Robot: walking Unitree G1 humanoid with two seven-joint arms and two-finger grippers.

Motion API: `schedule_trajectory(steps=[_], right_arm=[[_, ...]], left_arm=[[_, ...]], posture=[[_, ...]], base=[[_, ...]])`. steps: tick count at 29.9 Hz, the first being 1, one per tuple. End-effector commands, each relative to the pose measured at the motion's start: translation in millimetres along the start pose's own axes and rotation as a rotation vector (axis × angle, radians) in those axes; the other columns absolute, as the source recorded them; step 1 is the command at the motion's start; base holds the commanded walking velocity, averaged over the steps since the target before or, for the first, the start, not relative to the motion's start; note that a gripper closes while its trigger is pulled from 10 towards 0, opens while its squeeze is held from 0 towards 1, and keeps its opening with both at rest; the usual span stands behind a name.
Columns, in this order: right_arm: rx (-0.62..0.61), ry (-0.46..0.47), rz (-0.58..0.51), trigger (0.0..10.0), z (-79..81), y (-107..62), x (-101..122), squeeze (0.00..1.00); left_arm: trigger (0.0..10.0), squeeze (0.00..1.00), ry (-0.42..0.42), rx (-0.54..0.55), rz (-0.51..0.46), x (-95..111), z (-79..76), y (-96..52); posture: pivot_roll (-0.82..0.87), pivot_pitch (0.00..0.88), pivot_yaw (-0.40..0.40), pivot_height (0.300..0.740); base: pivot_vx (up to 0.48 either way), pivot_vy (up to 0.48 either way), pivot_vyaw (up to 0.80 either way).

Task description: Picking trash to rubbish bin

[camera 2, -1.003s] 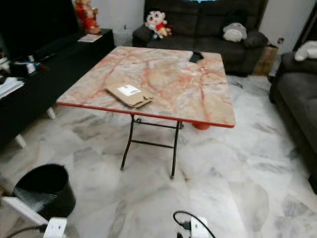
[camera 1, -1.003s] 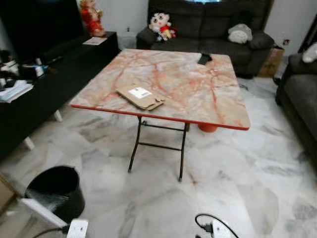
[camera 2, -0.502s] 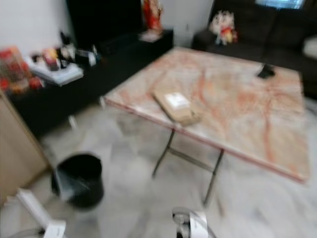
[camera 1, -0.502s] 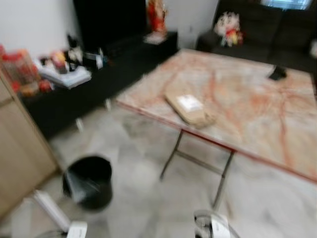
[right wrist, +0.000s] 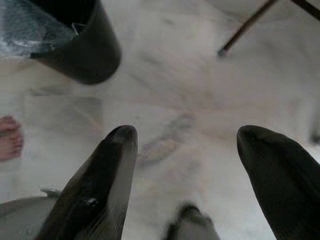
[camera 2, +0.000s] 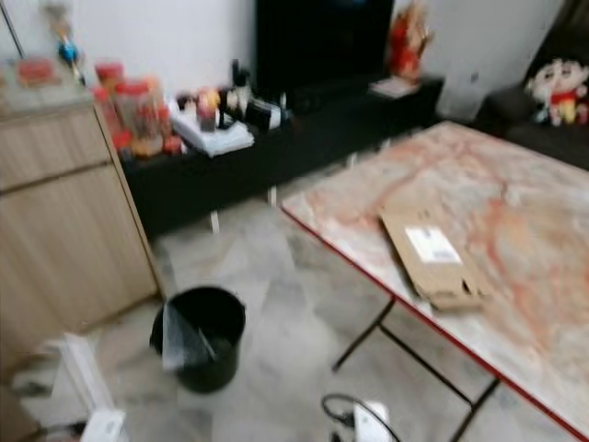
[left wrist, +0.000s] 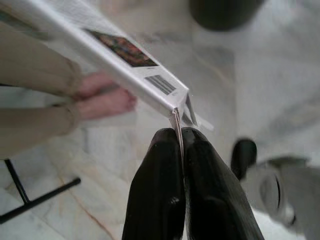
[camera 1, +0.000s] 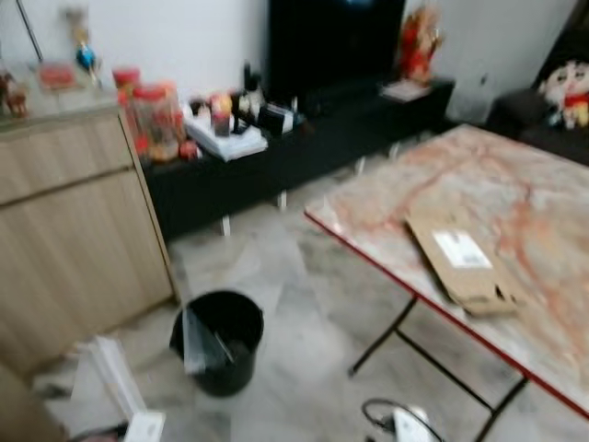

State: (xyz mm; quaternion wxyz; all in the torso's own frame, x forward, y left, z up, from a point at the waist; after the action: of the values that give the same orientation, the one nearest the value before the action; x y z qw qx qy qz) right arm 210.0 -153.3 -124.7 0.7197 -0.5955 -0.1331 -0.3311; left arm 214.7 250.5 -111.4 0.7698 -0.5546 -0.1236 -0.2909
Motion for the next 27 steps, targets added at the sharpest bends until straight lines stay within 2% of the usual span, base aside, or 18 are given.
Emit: schedule_trajectory(steps=[1, 11, 20, 22, 27], right_arm=[[-0.039, -0.005, 0.005, 10.0, -14.6, -2.9, -2.0, 0.00], [-0.038, -0.007, -0.001, 10.0, -11.8, -1.6, 1.1, 0.00], [-0.042, -0.010, 0.005, 10.0, -12.5, -1.9, -0.7, 0.00], [-0.043, 0.013, 0.001, 10.0, -12.9, -2.0, -0.3, 0.00], [-0.037, 0.000, 0.006, 10.0, -12.0, -1.9, -0.7, 0.00]], left_arm=[[10.0, 0.00, -0.001, -0.015, -0.012, 4.6, -8.5, 0.3], [10.0, 0.00, -0.010, -0.012, -0.014, 5.3, -8.2, 0.4], [10.0, 0.00, -0.015, -0.010, -0.021, 7.7, -8.0, 0.7], [10.0, 0.00, -0.015, -0.010, -0.024, 8.8, -8.0, 0.8], [10.0, 0.00, -0.015, -0.010, -0.024, 8.9, -7.9, 0.8]], posture=[[0.13, 0.007, -0.025, 0.740], [0.14, 0.016, -0.029, 0.740], [0.14, 0.016, -0.029, 0.740], [0.14, 0.022, -0.029, 0.740], [0.14, 0.022, -0.029, 0.740]], base=[[0.431, 0.000, 0.00], [0.423, 0.000, 0.00], [0.421, 0.000, 0.73], [0.424, 0.000, 0.00], [0.421, 0.000, 0.00]])
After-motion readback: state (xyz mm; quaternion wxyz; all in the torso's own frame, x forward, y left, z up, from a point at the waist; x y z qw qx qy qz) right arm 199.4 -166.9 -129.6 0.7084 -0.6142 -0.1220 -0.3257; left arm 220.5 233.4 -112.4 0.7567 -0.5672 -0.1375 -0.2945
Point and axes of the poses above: a point about 5 cm out from each wrist's last joint towards the gripper, its own y axis pointing out of the wrist towards the gripper, its own x axis along the axis of the wrist's last joint, z = x × y, the point moved 5 cm from there along y, pointing out of the wrist towards the gripper, and after that the axes turned 13 degrees about y, right-handed, at the moved point
